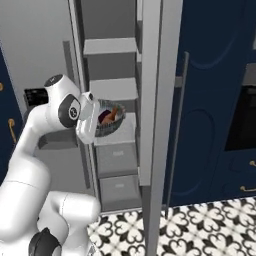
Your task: Pick the chicken drumstick and eggplant from their plates and place them in the bowl. Then put the bowl in the fridge.
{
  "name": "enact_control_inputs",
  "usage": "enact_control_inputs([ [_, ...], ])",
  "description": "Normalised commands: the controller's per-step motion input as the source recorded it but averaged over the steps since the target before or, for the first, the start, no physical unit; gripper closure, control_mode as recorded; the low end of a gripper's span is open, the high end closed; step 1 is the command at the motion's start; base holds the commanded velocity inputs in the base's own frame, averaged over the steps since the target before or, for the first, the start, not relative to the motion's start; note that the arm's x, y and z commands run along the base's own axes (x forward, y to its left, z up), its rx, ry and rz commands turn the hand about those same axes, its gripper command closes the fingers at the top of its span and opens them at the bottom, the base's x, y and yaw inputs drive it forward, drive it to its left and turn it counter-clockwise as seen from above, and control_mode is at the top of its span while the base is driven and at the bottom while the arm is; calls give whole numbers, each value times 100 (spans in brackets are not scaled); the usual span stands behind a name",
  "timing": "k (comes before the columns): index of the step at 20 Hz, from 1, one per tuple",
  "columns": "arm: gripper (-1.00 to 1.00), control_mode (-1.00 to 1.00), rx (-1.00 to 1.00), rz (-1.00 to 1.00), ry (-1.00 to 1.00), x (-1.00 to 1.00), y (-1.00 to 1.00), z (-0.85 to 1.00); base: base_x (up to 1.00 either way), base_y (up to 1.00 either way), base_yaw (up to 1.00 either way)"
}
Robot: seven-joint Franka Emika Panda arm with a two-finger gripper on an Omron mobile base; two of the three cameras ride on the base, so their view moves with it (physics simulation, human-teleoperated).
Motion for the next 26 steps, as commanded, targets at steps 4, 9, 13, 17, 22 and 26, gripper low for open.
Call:
enact_control_inputs([
  [4,100,100,0,0,0,0,0,0,74,-2,0],
  [9,100,100,0,0,0,0,0,0,61,-47,1],
  [13,100,100,0,0,0,0,0,0,59,0,0],
  [17,100,100,0,0,0,0,0,0,74,1,0],
  [22,100,-100,0,0,-8,36,0,0,26,0,0],
  [26,100,-100,0,12,-19,17,0,0,0,0,0],
])
